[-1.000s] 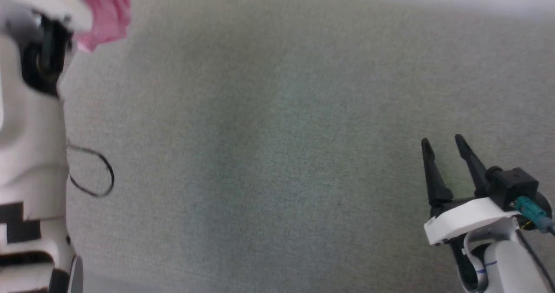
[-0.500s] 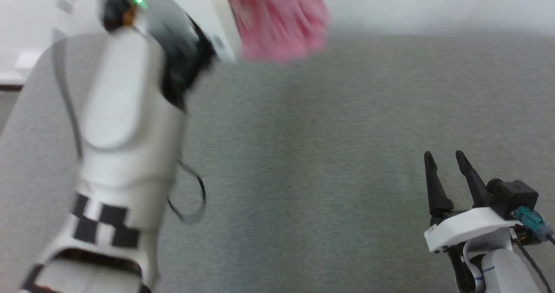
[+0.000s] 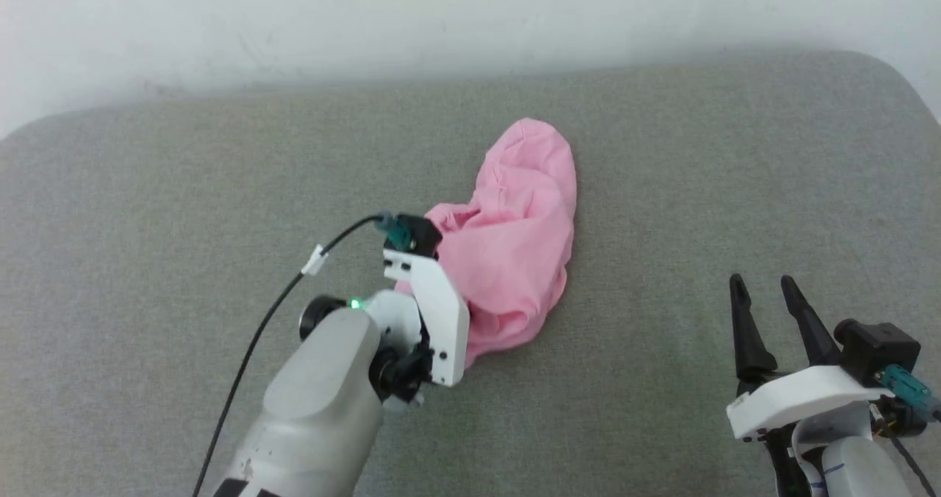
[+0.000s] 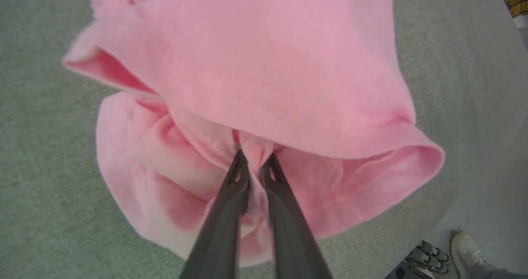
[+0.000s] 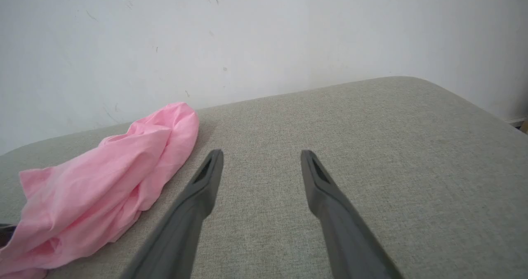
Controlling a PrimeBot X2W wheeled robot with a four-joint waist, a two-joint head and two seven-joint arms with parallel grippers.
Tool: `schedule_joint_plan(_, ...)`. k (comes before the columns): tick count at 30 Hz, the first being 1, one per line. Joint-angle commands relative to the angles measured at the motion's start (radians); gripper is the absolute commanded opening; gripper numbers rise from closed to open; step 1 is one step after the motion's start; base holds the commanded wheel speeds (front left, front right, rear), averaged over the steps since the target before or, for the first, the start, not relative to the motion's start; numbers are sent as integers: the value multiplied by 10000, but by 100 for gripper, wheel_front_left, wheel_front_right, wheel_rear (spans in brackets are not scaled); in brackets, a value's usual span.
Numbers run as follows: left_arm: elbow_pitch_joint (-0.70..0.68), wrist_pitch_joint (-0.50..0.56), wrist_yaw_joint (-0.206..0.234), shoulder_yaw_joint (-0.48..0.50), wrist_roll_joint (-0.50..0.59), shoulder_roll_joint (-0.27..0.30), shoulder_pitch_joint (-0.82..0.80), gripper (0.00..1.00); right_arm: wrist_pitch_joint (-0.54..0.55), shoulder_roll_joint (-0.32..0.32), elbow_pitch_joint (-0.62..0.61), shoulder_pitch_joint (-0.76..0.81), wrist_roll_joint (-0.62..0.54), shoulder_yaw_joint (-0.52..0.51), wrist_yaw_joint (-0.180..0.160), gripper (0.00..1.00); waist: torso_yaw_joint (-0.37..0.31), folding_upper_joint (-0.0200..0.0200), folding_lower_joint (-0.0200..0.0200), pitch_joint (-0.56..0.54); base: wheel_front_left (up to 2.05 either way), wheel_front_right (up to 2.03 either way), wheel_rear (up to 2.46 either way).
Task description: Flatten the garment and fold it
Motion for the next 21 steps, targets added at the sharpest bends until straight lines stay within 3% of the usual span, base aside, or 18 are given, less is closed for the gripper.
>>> schedule_joint_plan(1,61,126,-2,-22,-168,-22,132,95,-84,27,24,108,48,-36,-9,100,92,-2,1,-113,0,0,0)
schedule_joint_plan(2,88,246,43,-17,-293,-27,178,100,-89,27,47,126,58,-38,-9,100,148,-2,1,-166,0,0,0)
schedule_joint_plan(7,-571,39,352,806,-1378,-38,40,100,-108,27,89,234,129,-11,-9,100,493,-2,1,-460,0,0,0)
schedule_joint_plan(12,-1854,-988,774,2200,-2278,128,-128,100,-119,27,143,295,221,43,-9,100,770,-2,1,-729,0,0,0)
schedule_joint_plan(17,-3300,-3472,1189,3290,-1886,759,304,100,-125,27,138,392,363,85,-9,100,958,-2,1,-925,0,0,0)
schedule_joint_plan(21,-3917,-5502,1522,3372,-657,1412,1193,100,-127,28,94,446,395,141,-9,100,1066,-2,1,-1040,0,0,0)
